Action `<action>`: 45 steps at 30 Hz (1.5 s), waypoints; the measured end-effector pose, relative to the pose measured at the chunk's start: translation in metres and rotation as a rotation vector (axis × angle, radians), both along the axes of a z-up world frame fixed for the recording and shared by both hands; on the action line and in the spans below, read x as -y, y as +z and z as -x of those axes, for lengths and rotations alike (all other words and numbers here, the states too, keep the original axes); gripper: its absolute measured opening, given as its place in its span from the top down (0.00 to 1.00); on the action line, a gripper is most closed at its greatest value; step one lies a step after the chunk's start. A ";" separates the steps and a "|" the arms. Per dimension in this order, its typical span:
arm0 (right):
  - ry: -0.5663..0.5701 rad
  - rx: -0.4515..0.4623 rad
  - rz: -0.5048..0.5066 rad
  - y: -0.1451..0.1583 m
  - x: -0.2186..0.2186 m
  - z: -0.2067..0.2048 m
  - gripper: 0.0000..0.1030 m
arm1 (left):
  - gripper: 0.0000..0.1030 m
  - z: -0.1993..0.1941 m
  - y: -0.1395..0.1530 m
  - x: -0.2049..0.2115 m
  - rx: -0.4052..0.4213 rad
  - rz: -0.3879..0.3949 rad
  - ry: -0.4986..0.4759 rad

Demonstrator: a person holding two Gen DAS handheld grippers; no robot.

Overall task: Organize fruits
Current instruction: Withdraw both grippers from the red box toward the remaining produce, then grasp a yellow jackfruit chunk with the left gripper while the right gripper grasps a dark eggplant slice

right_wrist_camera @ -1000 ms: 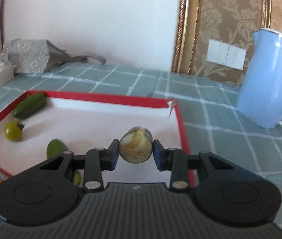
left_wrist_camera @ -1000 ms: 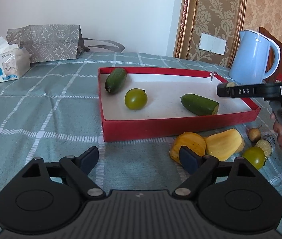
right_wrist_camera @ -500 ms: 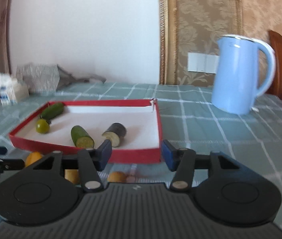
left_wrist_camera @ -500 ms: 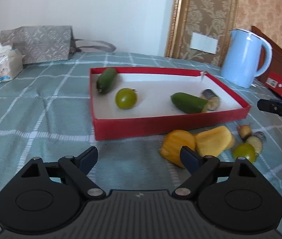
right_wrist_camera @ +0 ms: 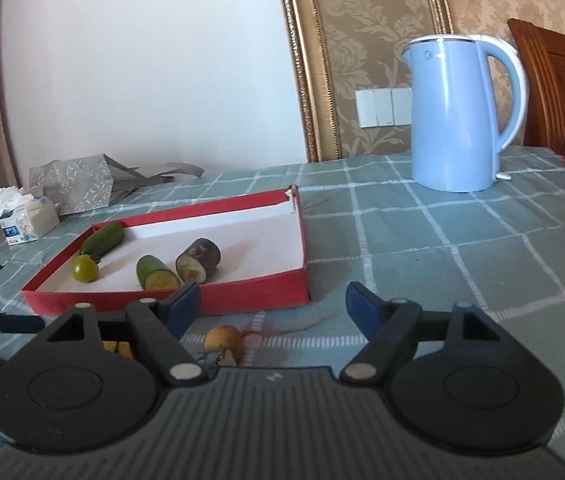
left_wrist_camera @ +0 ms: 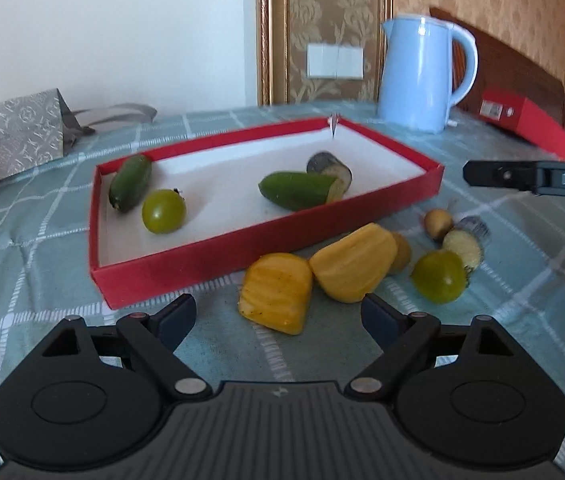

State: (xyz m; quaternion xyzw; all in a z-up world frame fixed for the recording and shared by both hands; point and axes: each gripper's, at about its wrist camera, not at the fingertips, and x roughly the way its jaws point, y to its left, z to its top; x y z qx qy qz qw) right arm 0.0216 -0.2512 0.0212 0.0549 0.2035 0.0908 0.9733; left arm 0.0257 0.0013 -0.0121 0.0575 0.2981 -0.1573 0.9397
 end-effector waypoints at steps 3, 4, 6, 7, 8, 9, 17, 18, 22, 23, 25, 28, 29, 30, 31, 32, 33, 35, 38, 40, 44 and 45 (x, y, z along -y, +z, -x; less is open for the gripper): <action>0.004 -0.002 -0.003 0.000 0.000 0.001 0.24 | 0.13 -0.007 -0.002 0.001 -0.009 -0.018 -0.022; 0.003 -0.002 -0.002 0.000 0.000 0.001 0.24 | 0.12 -0.007 -0.002 0.002 -0.006 -0.036 -0.025; -0.003 -0.004 -0.006 0.000 0.000 0.000 0.24 | 0.12 -0.006 -0.002 0.000 0.005 -0.055 -0.033; -0.005 -0.007 -0.010 0.000 0.001 0.000 0.24 | 0.12 -0.005 -0.002 -0.001 0.013 -0.067 -0.033; -0.005 -0.011 -0.015 0.000 0.001 0.000 0.24 | 0.12 -0.004 -0.002 -0.003 0.020 -0.078 -0.035; -0.005 -0.016 -0.018 -0.001 0.002 -0.001 0.23 | 0.13 -0.005 -0.002 -0.004 0.022 -0.082 -0.042; -0.012 -0.037 -0.015 -0.003 0.001 -0.004 0.21 | 0.37 -0.010 0.001 -0.004 0.004 -0.040 -0.104; -0.013 -0.040 -0.020 -0.003 0.002 -0.004 0.21 | 0.46 -0.011 0.001 -0.004 -0.003 -0.026 -0.113; -0.012 -0.046 -0.017 -0.004 0.002 -0.005 0.21 | 0.63 -0.011 0.001 0.000 0.020 -0.044 -0.092; -0.012 -0.045 -0.013 -0.004 0.001 -0.005 0.21 | 0.63 -0.010 0.001 0.001 0.024 -0.043 -0.084; -0.012 -0.041 -0.009 -0.004 0.001 -0.004 0.21 | 0.63 -0.008 0.001 0.002 0.031 -0.048 -0.066; -0.021 -0.041 -0.014 -0.004 0.002 -0.004 0.21 | 0.63 -0.003 0.001 0.004 0.035 -0.052 -0.032; -0.022 -0.044 -0.018 -0.004 0.003 -0.004 0.21 | 0.63 -0.002 0.001 0.003 0.030 -0.044 -0.023; -0.023 -0.048 -0.021 -0.005 0.003 -0.004 0.21 | 0.63 -0.001 0.001 0.001 0.027 -0.035 -0.010; -0.024 -0.050 -0.020 -0.005 0.003 -0.004 0.21 | 0.63 0.000 0.001 -0.001 0.025 -0.030 0.013; -0.022 -0.054 -0.018 -0.006 0.003 -0.005 0.21 | 0.63 0.001 0.001 -0.003 0.021 -0.023 0.033; -0.016 -0.061 -0.014 -0.006 0.002 -0.006 0.21 | 0.63 0.001 0.001 -0.006 0.017 -0.010 0.044; -0.007 -0.070 -0.003 -0.008 -0.001 -0.005 0.21 | 0.63 0.004 0.001 -0.010 0.017 0.002 0.072; -0.001 -0.073 0.025 -0.006 -0.004 0.000 0.20 | 0.63 0.003 0.001 -0.017 0.010 0.030 0.091; 0.000 -0.073 0.042 -0.005 -0.006 0.007 0.18 | 0.63 0.003 0.001 -0.017 0.006 0.032 0.092; 0.000 -0.058 0.097 -0.006 -0.015 0.022 0.18 | 0.62 0.003 0.001 -0.015 0.007 0.020 0.092; -0.001 -0.057 0.113 -0.006 -0.018 0.024 0.18 | 0.62 0.003 0.001 -0.014 0.007 0.021 0.092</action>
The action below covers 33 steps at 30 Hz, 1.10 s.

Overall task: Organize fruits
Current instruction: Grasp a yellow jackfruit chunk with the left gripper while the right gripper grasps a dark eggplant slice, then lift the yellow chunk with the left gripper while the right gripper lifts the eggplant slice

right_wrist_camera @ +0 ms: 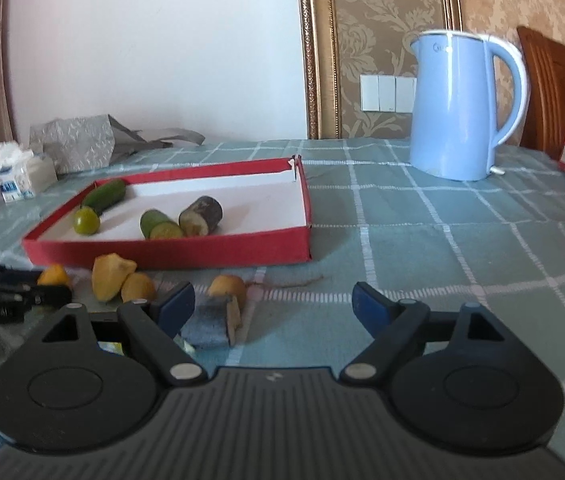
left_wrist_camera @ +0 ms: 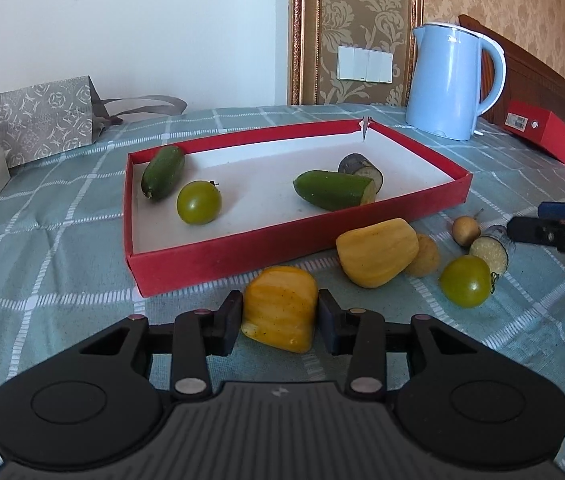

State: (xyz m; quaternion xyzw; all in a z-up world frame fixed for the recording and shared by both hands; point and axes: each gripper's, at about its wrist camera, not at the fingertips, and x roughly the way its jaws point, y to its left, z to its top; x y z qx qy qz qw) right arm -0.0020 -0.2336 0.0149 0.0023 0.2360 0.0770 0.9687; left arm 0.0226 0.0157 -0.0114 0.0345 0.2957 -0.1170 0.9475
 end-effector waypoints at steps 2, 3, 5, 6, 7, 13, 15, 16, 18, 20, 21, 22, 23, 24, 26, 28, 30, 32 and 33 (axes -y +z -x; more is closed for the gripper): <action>0.022 -0.012 0.026 -0.001 -0.007 0.002 0.21 | 0.62 0.000 0.000 0.001 0.000 0.001 -0.001; 0.028 -0.014 0.033 -0.002 -0.010 0.002 0.23 | 0.62 0.000 0.000 0.001 0.000 0.000 0.000; 0.036 -0.003 0.049 -0.001 -0.015 0.004 0.29 | 0.62 0.000 0.000 0.001 -0.001 0.001 -0.002; 0.045 -0.001 0.065 0.001 -0.018 0.004 0.32 | 0.62 0.000 0.000 0.001 -0.001 0.001 -0.003; 0.056 -0.004 0.075 0.002 -0.021 0.003 0.36 | 0.62 0.000 0.000 0.001 0.000 0.001 -0.004; 0.066 -0.032 0.055 0.004 -0.029 0.003 0.39 | 0.62 0.000 0.000 0.001 0.000 0.000 -0.004; 0.071 -0.041 0.058 0.004 -0.031 0.003 0.39 | 0.62 0.000 0.000 0.001 -0.001 0.001 -0.004; 0.070 -0.047 0.054 0.004 -0.031 0.003 0.39 | 0.62 0.000 0.000 0.001 -0.001 0.001 -0.004; 0.081 -0.052 0.031 0.004 -0.029 0.005 0.39 | 0.62 0.000 0.000 0.001 -0.001 0.000 -0.004; 0.088 -0.062 0.010 0.003 -0.025 0.006 0.39 | 0.61 0.000 0.000 0.001 -0.001 0.000 -0.004; 0.087 -0.063 0.009 0.002 -0.024 0.006 0.39 | 0.61 0.000 0.000 0.001 -0.001 0.001 -0.004; 0.092 -0.066 0.016 0.001 -0.023 0.005 0.39 | 0.61 0.000 0.000 0.001 -0.001 0.000 -0.004; 0.103 -0.072 0.027 0.000 -0.023 0.003 0.39 | 0.61 0.000 0.000 0.001 -0.001 0.001 -0.004; 0.116 -0.080 0.040 -0.001 -0.023 0.001 0.39 | 0.61 0.000 0.000 0.001 -0.001 0.001 -0.004; 0.137 -0.076 0.047 -0.002 -0.023 -0.003 0.39 | 0.61 0.000 0.000 0.001 -0.001 0.001 -0.004; 0.166 -0.089 0.084 -0.004 -0.024 -0.009 0.40 | 0.61 0.000 0.000 0.001 -0.001 0.001 -0.004; 0.182 -0.084 0.107 -0.007 -0.025 -0.013 0.42 | 0.61 0.000 0.000 0.001 -0.001 0.002 -0.004; 0.217 -0.094 0.101 -0.009 -0.026 -0.017 0.65 | 0.61 0.000 0.000 0.001 -0.001 0.002 -0.004; 0.221 -0.102 0.097 -0.011 -0.027 -0.018 0.69 | 0.61 0.000 0.000 0.000 -0.001 0.002 -0.004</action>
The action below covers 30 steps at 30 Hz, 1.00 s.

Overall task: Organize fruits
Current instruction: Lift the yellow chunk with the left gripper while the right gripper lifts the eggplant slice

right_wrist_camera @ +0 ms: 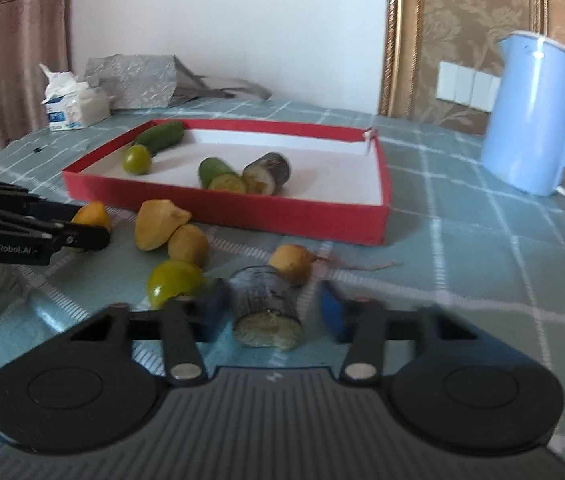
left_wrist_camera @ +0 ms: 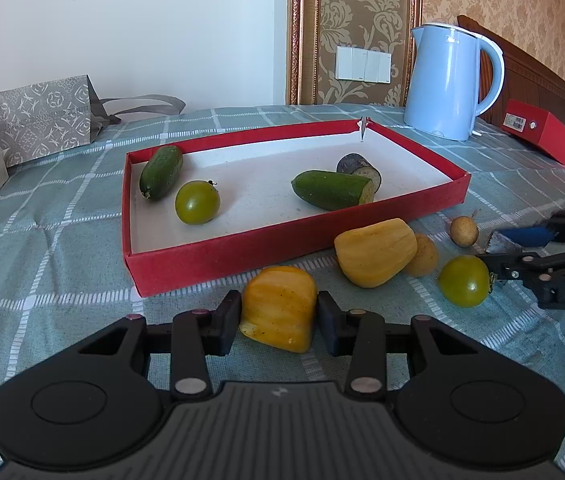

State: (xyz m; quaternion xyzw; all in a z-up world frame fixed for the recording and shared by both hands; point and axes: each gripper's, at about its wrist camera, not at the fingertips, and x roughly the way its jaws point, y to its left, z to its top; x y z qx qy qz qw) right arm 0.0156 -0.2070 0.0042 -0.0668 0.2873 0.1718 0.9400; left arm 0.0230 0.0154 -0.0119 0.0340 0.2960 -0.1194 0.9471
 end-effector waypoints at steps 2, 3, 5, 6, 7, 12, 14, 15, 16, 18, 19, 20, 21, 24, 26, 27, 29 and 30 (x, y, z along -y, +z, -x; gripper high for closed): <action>0.002 0.001 0.009 -0.001 -0.002 0.001 0.69 | 0.61 0.000 0.000 0.000 0.000 0.001 0.000; 0.002 0.002 0.008 -0.001 -0.002 0.001 0.69 | 0.61 0.000 0.000 0.000 0.000 0.000 0.000; -0.010 -0.005 -0.019 -0.001 0.002 -0.001 0.69 | 0.61 0.000 0.000 0.000 0.000 0.001 0.000; -0.029 -0.005 -0.036 0.000 0.006 -0.002 0.69 | 0.61 0.000 0.000 0.000 0.000 0.002 0.000; -0.054 -0.002 -0.047 0.000 0.011 -0.004 0.69 | 0.61 0.000 0.000 0.000 0.000 0.002 0.000; -0.209 -0.015 -0.113 0.000 0.036 -0.012 0.69 | 0.61 0.000 0.001 0.000 0.000 0.008 0.002; -0.215 -0.034 -0.138 -0.002 0.041 -0.016 0.69 | 0.62 0.000 0.000 -0.001 0.001 0.006 0.004; -0.216 -0.034 -0.138 -0.002 0.041 -0.016 0.69 | 0.62 0.001 0.000 0.000 0.001 0.007 0.007; -0.215 -0.032 -0.131 -0.002 0.042 -0.016 0.69 | 0.62 0.001 0.001 0.000 0.002 0.008 0.010; -0.212 -0.029 -0.108 -0.002 0.041 -0.016 0.69 | 0.63 0.001 0.000 0.000 0.002 0.008 0.016; -0.211 -0.029 -0.099 -0.002 0.041 -0.016 0.69 | 0.63 0.001 0.000 0.000 0.002 0.009 0.019; -0.210 -0.028 -0.093 -0.002 0.041 -0.016 0.69 | 0.63 0.001 0.001 0.000 0.002 0.008 0.022; -0.210 -0.027 -0.087 -0.002 0.040 -0.015 0.69 | 0.63 0.001 0.001 0.001 0.002 0.008 0.026; -0.205 -0.027 -0.073 -0.002 0.031 -0.016 0.66 | 0.63 0.001 0.001 0.002 0.002 0.009 0.038; -0.205 -0.026 -0.069 -0.002 0.028 -0.016 0.66 | 0.63 0.001 0.001 0.002 0.003 0.009 0.044; -0.206 -0.026 -0.066 -0.002 0.027 -0.015 0.66 | 0.63 0.001 0.001 0.002 0.003 0.007 0.047; -0.206 -0.024 -0.056 -0.002 0.025 -0.015 0.66 | 0.63 0.001 0.001 0.003 0.003 0.005 0.056; -0.205 -0.023 -0.048 -0.002 0.024 -0.015 0.66 | 0.63 0.001 0.001 0.004 0.003 0.002 0.059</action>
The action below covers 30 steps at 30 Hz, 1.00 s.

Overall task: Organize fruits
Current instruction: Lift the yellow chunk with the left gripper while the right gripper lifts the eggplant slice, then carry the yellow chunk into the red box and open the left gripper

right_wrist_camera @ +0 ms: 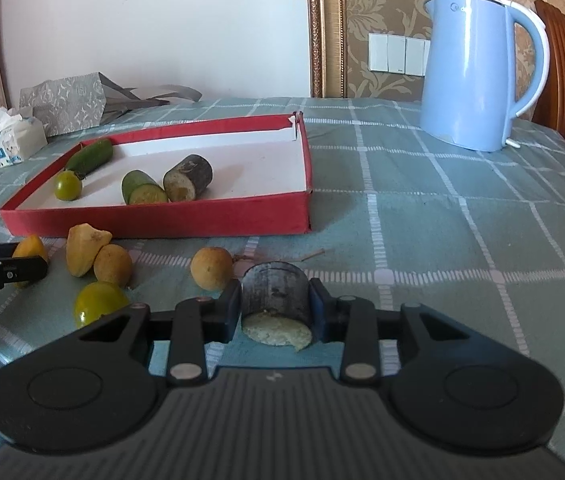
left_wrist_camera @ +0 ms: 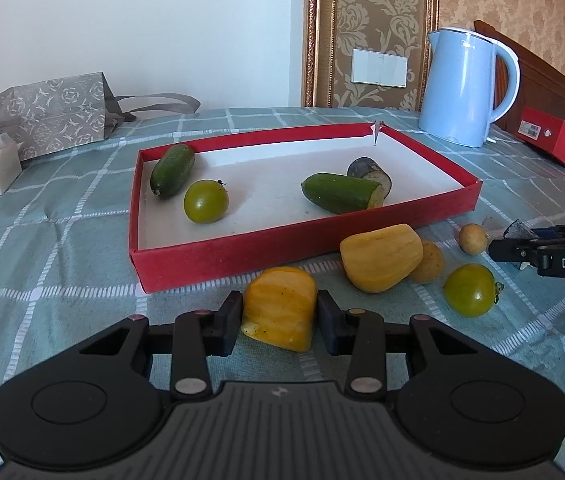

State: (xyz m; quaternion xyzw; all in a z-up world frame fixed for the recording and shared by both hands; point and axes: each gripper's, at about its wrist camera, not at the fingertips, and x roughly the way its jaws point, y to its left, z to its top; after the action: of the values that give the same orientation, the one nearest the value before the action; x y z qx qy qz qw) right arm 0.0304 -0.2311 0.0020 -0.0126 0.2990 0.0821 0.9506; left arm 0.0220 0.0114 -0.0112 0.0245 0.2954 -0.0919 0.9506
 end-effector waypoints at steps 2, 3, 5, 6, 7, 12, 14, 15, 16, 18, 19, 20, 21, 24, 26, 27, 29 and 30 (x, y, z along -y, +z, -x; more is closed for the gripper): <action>0.000 0.000 0.011 0.000 -0.002 -0.001 0.66 | 0.63 0.000 0.000 0.001 0.001 -0.009 0.001; 0.000 0.001 0.015 0.000 -0.002 -0.001 0.66 | 0.63 0.000 0.001 0.001 -0.001 -0.008 0.003; 0.000 0.001 0.020 0.000 -0.002 -0.001 0.67 | 0.63 0.000 0.001 0.001 -0.005 -0.001 0.005; -0.006 0.003 0.021 0.000 -0.003 -0.001 0.68 | 0.63 -0.001 0.002 0.000 -0.008 0.005 0.007; -0.006 0.003 0.015 -0.001 -0.001 -0.001 0.68 | 0.63 -0.001 0.002 -0.001 -0.010 0.007 0.007; -0.007 0.014 0.011 0.000 -0.001 0.001 0.69 | 0.63 -0.001 0.004 -0.003 -0.005 0.007 0.020; -0.008 0.016 0.005 0.000 0.000 0.002 0.69 | 0.63 -0.002 0.003 -0.003 -0.011 0.005 0.021; -0.010 0.018 0.000 0.001 0.001 0.002 0.69 | 0.63 -0.002 0.003 -0.003 -0.012 0.005 0.022; -0.012 0.019 -0.006 0.001 0.001 0.002 0.69 | 0.63 -0.002 0.004 -0.003 -0.010 0.005 0.022; -0.015 0.021 -0.012 0.001 0.003 0.002 0.69 | 0.63 -0.002 0.005 -0.004 -0.004 0.005 0.023; -0.015 0.021 -0.013 0.001 0.003 0.002 0.69 | 0.63 -0.001 0.006 -0.004 -0.001 0.007 0.025; -0.016 0.021 -0.014 0.001 0.003 0.002 0.69 | 0.63 0.000 0.007 -0.005 -0.001 0.011 0.026; -0.016 0.021 -0.015 0.001 0.003 0.002 0.69 | 0.63 0.000 0.008 -0.005 -0.001 0.014 0.025; -0.018 0.018 -0.021 0.000 0.004 0.001 0.69 | 0.63 0.001 0.012 -0.006 0.007 0.018 0.023; -0.018 0.018 -0.024 0.000 0.004 0.001 0.69 | 0.63 0.001 0.016 -0.006 0.015 0.019 0.016; -0.018 0.018 -0.025 0.000 0.005 0.001 0.69 | 0.63 0.001 0.018 -0.005 0.021 0.016 0.016; -0.018 0.017 -0.025 -0.001 0.005 0.001 0.69 | 0.63 -0.001 0.022 -0.004 0.030 0.014 0.014; -0.018 0.016 -0.027 0.000 0.005 0.001 0.69 | 0.63 -0.002 0.024 -0.003 0.035 0.017 0.016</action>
State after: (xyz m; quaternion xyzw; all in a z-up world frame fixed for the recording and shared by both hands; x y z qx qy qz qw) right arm 0.0295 -0.2360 0.0015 0.0024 0.2901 0.0776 0.9538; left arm 0.0242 0.0147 0.0125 0.0158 0.2783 -0.0864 0.9565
